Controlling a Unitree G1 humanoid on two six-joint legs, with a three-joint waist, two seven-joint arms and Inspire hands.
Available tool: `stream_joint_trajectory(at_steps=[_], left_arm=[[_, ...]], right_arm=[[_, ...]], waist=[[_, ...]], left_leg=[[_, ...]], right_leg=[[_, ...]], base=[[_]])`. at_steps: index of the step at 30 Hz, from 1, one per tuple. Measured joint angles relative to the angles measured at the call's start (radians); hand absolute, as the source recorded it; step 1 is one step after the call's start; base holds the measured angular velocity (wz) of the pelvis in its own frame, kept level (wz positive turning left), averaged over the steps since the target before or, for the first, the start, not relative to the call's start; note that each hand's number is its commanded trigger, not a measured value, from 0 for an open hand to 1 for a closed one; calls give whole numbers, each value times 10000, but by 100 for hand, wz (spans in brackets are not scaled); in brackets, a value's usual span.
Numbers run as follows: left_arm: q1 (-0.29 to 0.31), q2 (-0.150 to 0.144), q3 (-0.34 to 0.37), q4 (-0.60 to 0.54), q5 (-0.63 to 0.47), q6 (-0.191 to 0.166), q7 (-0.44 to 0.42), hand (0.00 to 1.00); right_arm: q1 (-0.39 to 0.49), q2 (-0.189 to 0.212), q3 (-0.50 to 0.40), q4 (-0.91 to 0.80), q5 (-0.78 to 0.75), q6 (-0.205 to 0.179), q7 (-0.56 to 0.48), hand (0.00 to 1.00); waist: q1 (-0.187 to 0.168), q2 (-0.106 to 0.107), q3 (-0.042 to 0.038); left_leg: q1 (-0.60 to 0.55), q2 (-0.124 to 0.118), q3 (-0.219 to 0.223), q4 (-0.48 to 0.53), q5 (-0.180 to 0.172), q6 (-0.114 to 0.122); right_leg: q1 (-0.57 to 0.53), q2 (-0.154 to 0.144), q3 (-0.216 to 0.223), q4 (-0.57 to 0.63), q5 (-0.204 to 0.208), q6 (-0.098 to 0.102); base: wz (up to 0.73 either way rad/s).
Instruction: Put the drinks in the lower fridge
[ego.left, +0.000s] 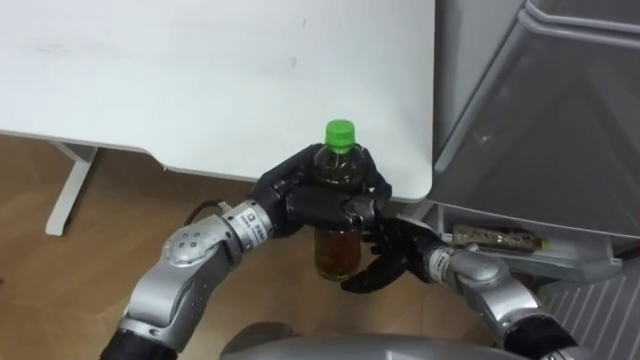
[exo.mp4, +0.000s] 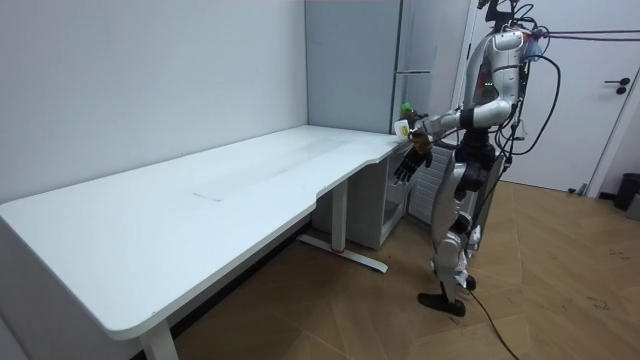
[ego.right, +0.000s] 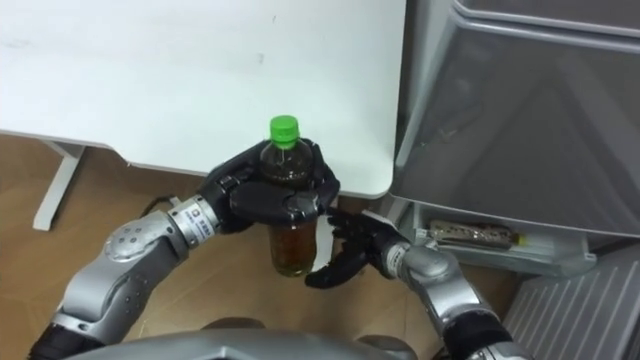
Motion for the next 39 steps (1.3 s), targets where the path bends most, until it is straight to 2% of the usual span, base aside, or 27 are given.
stream_joint_trajectory(at_steps=[4, 7, 15, 18, 22, 29, 39], left_arm=[[-1, -6, 45, -1, 645, -1, -5, 100], [-3, 2, 51, -42, 738, -2, -6, 100], [-9, -13, 59, -241, 1018, -29, -38, 100], [-11, -8, 25, -240, 1387, -108, -32, 100], [-20, -10, -245, -240, 1896, -330, 0, 100], [-24, 10, -356, -239, 1909, -376, -2, 100], [-26, -6, -486, -223, 1911, -372, -77, 100]], right_arm=[[133, -7, 3, -260, 19, -1, 605, 0], [233, -64, 5, -494, 104, -3, 993, 0], [317, -149, 138, -872, 121, -8, 1565, 0], [323, -182, 379, -988, 191, -5, 1821, 0], [193, -244, 534, -1277, 941, -10, 2332, 0], [82, -248, 971, -1393, 2077, -3, 3031, 0], [136, -321, 1003, -1565, 2953, 235, 3117, 0]], waist=[[19, 83, 14], [4, 114, 7], [25, 64, 0], [6, -12, 26], [24, -53, 48], [51, -105, 75], [50, -78, 56]], left_leg=[[116, 33, 69, -83, -1, 1], [108, 51, 96, -75, 0, 0], [120, 126, 326, -72, 1, -3], [96, 121, 292, -21, -5, 6], [-63, 121, 256, 154, -38, 36], [-138, 118, 252, 284, -48, 56], [-158, 122, 292, 233, -46, 56]], right_leg=[[-18, -7, 119, 107, 0, 1], [-50, 11, 220, 128, 0, 0], [-193, 37, 481, 289, 2, -3], [-203, 27, 486, 304, 2, -4], [-315, 16, 460, 420, 2, -3], [-365, 16, 442, 477, 3, -4], [-414, 20, 478, 471, 5, -6]], base=[[-9], [-6], [-8], [-1], [0], [0], [0]])
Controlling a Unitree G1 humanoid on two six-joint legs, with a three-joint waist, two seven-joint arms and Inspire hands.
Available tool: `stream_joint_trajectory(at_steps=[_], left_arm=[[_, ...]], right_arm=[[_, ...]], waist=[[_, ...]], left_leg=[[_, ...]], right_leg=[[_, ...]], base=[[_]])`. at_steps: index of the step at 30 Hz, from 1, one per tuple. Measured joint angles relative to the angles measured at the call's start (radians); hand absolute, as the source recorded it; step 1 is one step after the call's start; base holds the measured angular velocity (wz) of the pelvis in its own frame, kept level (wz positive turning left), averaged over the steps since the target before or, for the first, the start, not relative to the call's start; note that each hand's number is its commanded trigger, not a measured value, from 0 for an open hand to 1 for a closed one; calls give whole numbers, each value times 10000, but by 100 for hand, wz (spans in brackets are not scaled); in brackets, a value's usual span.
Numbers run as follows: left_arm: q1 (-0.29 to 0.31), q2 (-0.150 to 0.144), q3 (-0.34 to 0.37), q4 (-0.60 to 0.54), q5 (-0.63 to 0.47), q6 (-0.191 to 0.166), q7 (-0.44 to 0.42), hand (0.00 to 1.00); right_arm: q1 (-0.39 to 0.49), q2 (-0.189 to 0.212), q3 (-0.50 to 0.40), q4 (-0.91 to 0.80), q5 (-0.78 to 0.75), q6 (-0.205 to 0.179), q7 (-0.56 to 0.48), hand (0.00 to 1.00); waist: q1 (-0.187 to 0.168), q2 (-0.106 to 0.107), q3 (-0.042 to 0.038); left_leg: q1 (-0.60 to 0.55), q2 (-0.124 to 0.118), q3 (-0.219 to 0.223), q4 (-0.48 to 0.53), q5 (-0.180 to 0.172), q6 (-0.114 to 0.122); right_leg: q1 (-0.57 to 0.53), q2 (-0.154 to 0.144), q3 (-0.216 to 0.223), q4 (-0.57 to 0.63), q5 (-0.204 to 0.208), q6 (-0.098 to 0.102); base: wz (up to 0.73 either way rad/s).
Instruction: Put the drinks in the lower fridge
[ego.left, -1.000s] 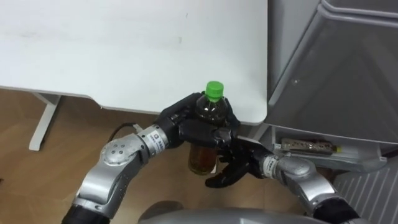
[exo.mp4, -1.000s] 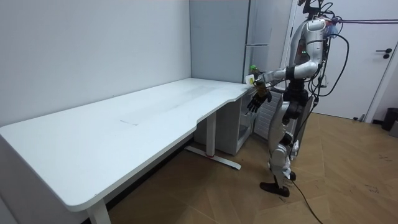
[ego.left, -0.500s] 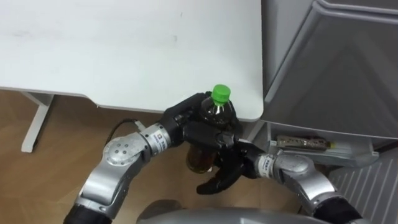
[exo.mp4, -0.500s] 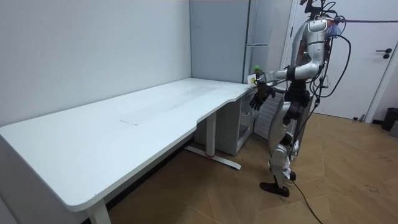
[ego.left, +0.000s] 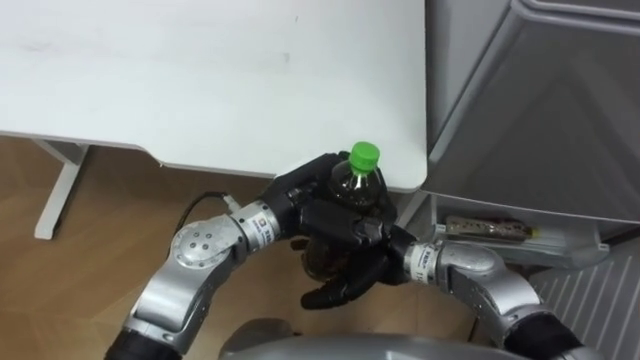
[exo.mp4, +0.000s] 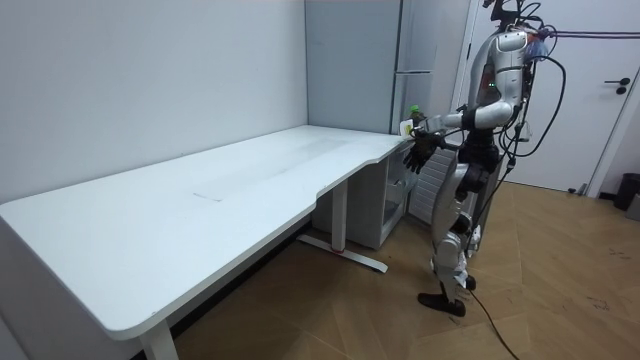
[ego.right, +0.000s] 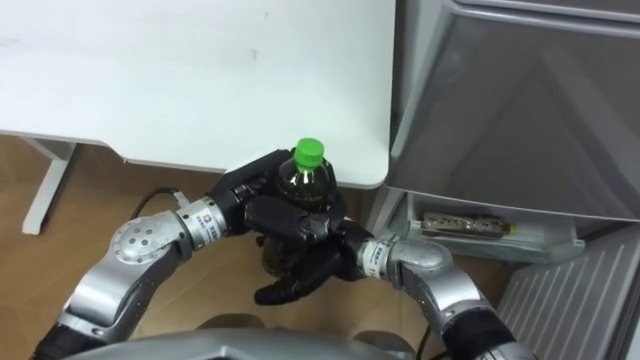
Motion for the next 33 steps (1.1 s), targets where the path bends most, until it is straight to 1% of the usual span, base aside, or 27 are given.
stream_joint_trajectory(at_steps=[1, 2, 3, 4, 5, 6, 8, 9, 10, 11, 12, 13, 17, 20, 25, 30, 33], left_arm=[[0, 1, -40, 0, 0, 0, 0, 100], [-1, 1, -68, 1, -2, 0, 0, 100], [-1, 2, -68, 1, -4, 0, -1, 100], [0, 2, -74, 1, -9, 0, -1, 100], [-1, 0, -73, 1, -21, 0, 2, 100], [-1, -2, -69, 1, -31, 0, 5, 100], [-3, -6, -55, 2, -33, -1, 17, 100], [-3, -6, -49, 2, -44, -1, 17, 100], [-2, -9, -56, 3, -55, -1, 17, 100], [-2, -14, -63, 3, -91, -1, 17, 100], [-2, -15, -58, 3, -118, 0, 17, 100], [-2, -17, -53, 3, -189, 0, 19, 100], [-2, -20, -28, 3, -470, 30, 58, 100], [-2, -21, 20, 3, -734, 106, 141, 100], [-1, -79, 128, 3, -1206, 167, 333, 100], [0, -89, 148, 4, -1230, 167, 343, 100], [-1, -88, 149, 18, -1324, 167, 386, 100]], right_arm=[[1, 0, 0, 0, 19, 18, 0, 0], [5, -11, 12, 0, 243, 117, -3, 2], [15, -19, 24, 0, 326, 141, -10, 11], [48, -19, 31, 0, 477, 192, -48, 24], [109, -17, 40, 0, 694, 209, -105, 29], [123, -15, 46, 0, 750, 209, -113, 27], [166, -15, 62, 1, 1035, 240, -199, 29], [184, -14, 71, 1, 1098, 244, -219, 36], [193, -14, 93, 1, 1154, 284, -241, 47], [196, -12, 114, 1, 1238, 328, -268, 75], [203, -13, 117, 1, 1306, 344, -285, 93], [224, -13, 115, 1, 1412, 366, -297, 100], [349, -14, 107, 0, 1848, 406, -333, 100], [391, -14, 117, 0, 1960, 342, -355, 100], [390, 16, 128, -1, 1999, 72, -358, 100], [392, 27, 130, 1, 2012, 69, -358, 100], [410, 23, 139, 0, 2033, -2, -360, 100]], waist=[[-3, 1, -1], [-17, 1, -1], [-19, 1, -1], [-18, 1, -1], [-15, 3, -10], [-14, 8, -16], [-22, 29, -27], [-23, 36, -32], [-2, 55, -43], [4, 68, -50], [4, 71, -49], [6, 81, -52], [70, 176, -70], [143, 222, -87], [227, 225, -85], [230, 202, -70], [238, 179, -53]], left_leg=[[9, -4, 1, -13, 0, 0], [24, -6, 5, -30, 0, 0], [37, -6, 6, -41, 0, 1], [79, -8, 10, -66, 0, 0], [97, -7, 10, -82, -1, 0], [99, -7, 10, -84, -1, 0], [112, -9, 7, -84, -1, 0], [114, -10, 6, -85, -1, 0], [121, -12, 7, -85, 0, 0], [160, -12, 8, -84, 0, 1], [164, -11, 8, -84, 0, 1], [168, -11, 8, -84, 0, 1], [161, -7, 9, -88, -1, 0], [156, -5, 10, -103, -1, 0], [179, -12, 12, -137, 0, 0], [254, -19, 24, -209, 1, 1], [266, -20, 29, -245, 1, 1]], right_leg=[[1, -3, 7, 1, 0, 0], [10, -5, 22, 1, 0, 1], [21, -6, 23, 0, 0, 1], [63, -7, 38, -2, 0, 2], [94, -7, 44, -2, 0, 2], [94, -7, 49, -2, 0, 2], [106, -8, 43, -15, 1, 3], [108, -8, 42, -15, 1, 3], [110, -13, 38, -15, 1, 4], [107, -15, 24, -16, 2, 4], [107, -16, 23, -17, 2, 4], [108, -16, 22, -17, 2, 4], [96, -19, -13, -16, 2, 5], [86, -19, -29, -19, 2, 6], [102, -28, -49, -21, 3, 7], [131, -41, -31, -21, 3, 8], [126, -42, -27, -22, 3, 9]], base=[[0], [0], [0], [0], [0], [0], [0], [0], [0], [0], [0], [0], [0], [0], [0], [-1], [0]])
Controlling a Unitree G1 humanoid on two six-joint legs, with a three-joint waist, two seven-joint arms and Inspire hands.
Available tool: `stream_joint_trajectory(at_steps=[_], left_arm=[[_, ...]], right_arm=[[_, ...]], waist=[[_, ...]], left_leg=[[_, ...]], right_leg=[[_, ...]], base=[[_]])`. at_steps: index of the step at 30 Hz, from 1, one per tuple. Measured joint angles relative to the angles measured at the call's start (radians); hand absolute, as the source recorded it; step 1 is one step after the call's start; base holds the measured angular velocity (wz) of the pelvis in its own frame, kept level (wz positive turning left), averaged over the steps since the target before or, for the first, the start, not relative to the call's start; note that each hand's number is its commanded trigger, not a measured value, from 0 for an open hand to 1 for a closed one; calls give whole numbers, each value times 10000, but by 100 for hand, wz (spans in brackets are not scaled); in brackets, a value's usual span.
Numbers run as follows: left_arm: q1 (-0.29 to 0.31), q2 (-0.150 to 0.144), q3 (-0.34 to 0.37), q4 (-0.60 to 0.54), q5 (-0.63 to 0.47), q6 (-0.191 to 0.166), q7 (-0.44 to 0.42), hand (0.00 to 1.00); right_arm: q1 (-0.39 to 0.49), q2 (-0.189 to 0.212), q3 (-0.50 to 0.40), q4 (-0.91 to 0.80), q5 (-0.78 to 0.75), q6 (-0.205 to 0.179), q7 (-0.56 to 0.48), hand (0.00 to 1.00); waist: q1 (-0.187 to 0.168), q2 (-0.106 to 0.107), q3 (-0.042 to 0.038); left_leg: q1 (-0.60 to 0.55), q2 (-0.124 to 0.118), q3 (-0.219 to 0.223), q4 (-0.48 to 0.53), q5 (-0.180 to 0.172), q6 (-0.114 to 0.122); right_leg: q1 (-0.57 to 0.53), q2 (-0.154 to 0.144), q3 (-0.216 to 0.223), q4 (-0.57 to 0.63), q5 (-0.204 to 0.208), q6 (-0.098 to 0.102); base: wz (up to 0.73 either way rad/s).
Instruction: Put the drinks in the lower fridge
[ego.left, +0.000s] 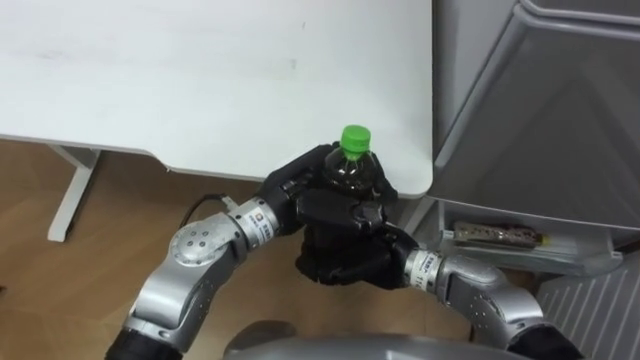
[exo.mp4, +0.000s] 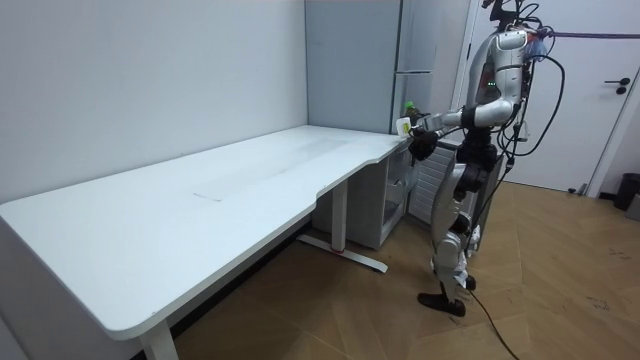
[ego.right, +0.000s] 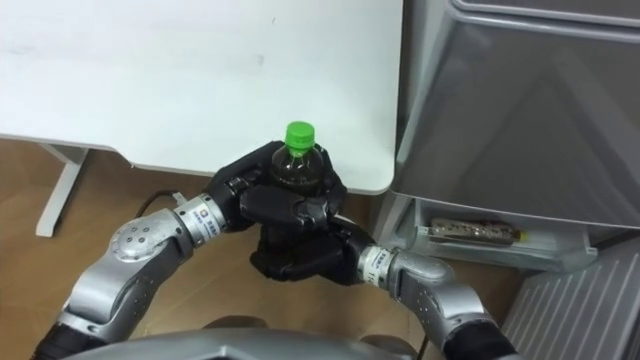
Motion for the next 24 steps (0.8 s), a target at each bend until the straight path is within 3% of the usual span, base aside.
stream_joint_trajectory(at_steps=[9, 10, 11, 12, 24], left_arm=[[0, 3, 4, 40, -38, 0, 5, 100], [0, 3, 5, 40, -39, 0, 5, 91], [0, 3, 6, 40, -39, 0, 5, 40], [0, 3, 6, 40, -39, 0, 5, 0], [-4, 10, 121, 40, -43, -8, 8, 0]], right_arm=[[3, 1, 35, 0, 2, -1, -42, 100], [3, 1, 35, 0, 2, -1, -42, 100], [3, 1, 35, 0, 2, -1, -41, 100], [3, 1, 35, 0, 2, -1, -41, 100], [20, -1, 155, 1, 400, 222, -26, 100]], waist=[[-1, -30, 90], [-1, -31, 90], [-1, -31, 90], [-1, -31, 90], [-9, -31, 89]], left_leg=[[3, -1, 7, -72, -1, 0], [2, -1, 7, -81, -1, 0], [3, 0, 7, -88, -1, 0], [3, 0, 6, -90, -1, -1], [3, -3, 8, -85, -1, 0]], right_leg=[[-28, -1, 12, -5, 0, 1], [-31, -1, 12, -5, 0, 1], [-32, -1, 11, -5, 0, 1], [-33, -1, 11, -5, -1, 2], [-33, -1, 15, -6, -1, 2]], base=[[0], [0], [0], [0], [0]])
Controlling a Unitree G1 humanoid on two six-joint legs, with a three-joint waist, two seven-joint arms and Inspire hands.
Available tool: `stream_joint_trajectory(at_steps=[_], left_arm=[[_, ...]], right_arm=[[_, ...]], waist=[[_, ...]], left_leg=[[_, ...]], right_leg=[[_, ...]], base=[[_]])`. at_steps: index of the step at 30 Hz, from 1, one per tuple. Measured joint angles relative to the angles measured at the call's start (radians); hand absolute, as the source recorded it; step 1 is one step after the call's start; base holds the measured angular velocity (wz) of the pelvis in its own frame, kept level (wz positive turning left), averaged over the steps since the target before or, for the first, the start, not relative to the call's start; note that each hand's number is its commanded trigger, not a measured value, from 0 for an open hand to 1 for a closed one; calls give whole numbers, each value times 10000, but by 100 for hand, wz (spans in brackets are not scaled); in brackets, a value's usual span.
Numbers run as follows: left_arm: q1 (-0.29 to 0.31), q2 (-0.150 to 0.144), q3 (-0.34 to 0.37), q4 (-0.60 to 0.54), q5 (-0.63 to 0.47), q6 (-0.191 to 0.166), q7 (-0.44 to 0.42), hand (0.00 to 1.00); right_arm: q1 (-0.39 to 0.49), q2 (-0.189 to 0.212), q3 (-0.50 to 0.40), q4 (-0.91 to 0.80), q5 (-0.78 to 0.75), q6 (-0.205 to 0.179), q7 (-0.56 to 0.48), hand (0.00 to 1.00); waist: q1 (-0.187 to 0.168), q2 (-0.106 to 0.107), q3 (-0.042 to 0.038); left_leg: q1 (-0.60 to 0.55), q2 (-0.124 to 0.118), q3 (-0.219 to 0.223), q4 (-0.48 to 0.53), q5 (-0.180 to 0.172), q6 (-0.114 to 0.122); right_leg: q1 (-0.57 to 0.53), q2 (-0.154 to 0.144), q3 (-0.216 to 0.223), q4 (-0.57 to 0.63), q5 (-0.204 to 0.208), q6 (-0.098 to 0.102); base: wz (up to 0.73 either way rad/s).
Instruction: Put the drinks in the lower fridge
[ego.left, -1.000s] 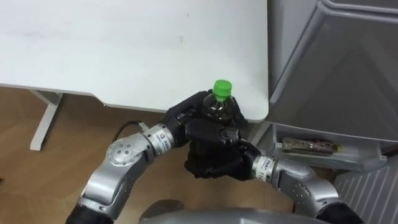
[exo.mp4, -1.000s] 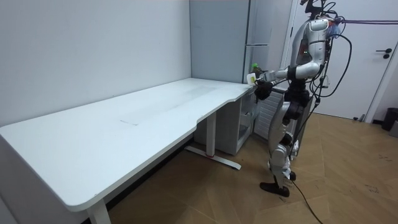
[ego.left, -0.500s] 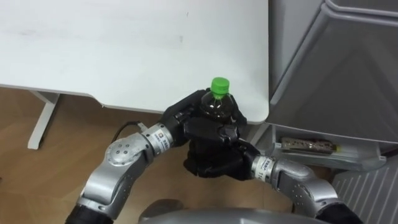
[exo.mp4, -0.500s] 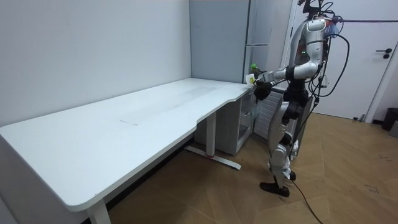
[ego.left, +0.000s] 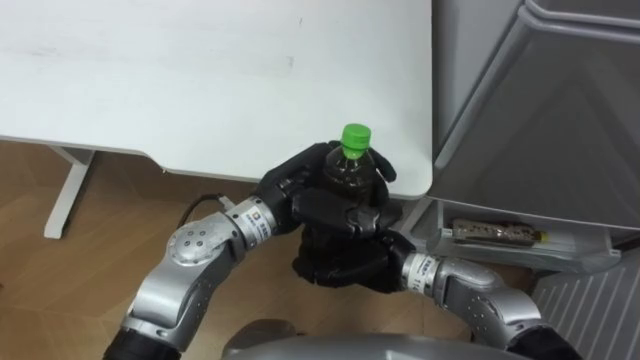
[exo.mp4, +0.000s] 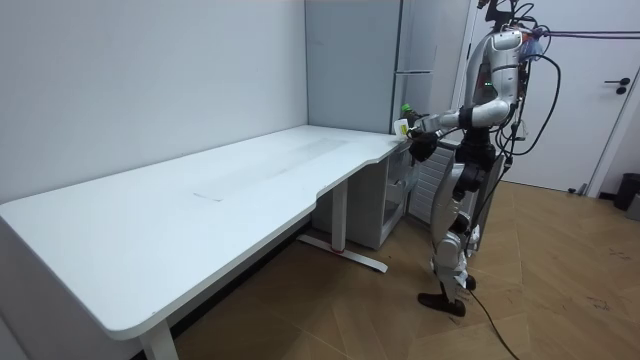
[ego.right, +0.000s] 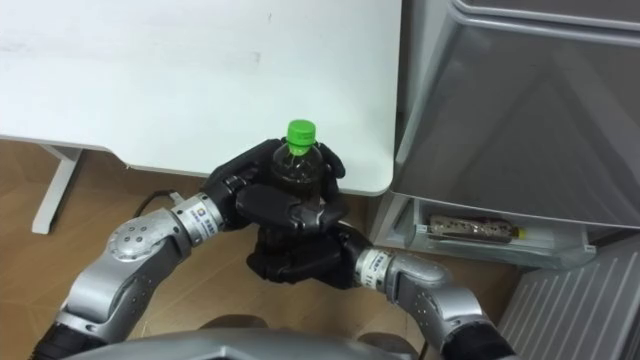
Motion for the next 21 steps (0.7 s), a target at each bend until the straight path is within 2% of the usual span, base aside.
stream_joint_trajectory(at_steps=[12, 15, 18, 21], left_arm=[[-76, -51, 66, -123, 83, -103, 64, 0], [-182, -46, 81, -479, 178, -103, 270, 0], [-651, -47, 79, -913, 160, -110, 486, 0], [-804, -108, 162, -1693, 170, -179, 652, 0]], right_arm=[[10, 8, 11, 85, 259, -5, 243, 100], [11, 23, 3, 85, 362, -9, 244, 100], [12, 22, 18, 85, 748, -2, 241, 100], [43, -26, 30, 85, 798, -1, 245, 100]], waist=[[-18, -86, -22], [-36, -84, -23], [20, -46, -21], [26, 80, -87]], left_leg=[[-5, 13, 16, 41, 0, -1], [-19, 13, 7, 95, 0, 0], [-111, 18, -25, 203, -1, -1], [-198, 14, -14, 232, 1, 1]], right_leg=[[9, 11, 24, -2, 1, 0], [28, 9, 8, -4, 1, -1], [7, 25, 13, -13, 1, -1], [-75, 23, 39, -7, 2, -2]], base=[[0], [0], [3], [-2]])
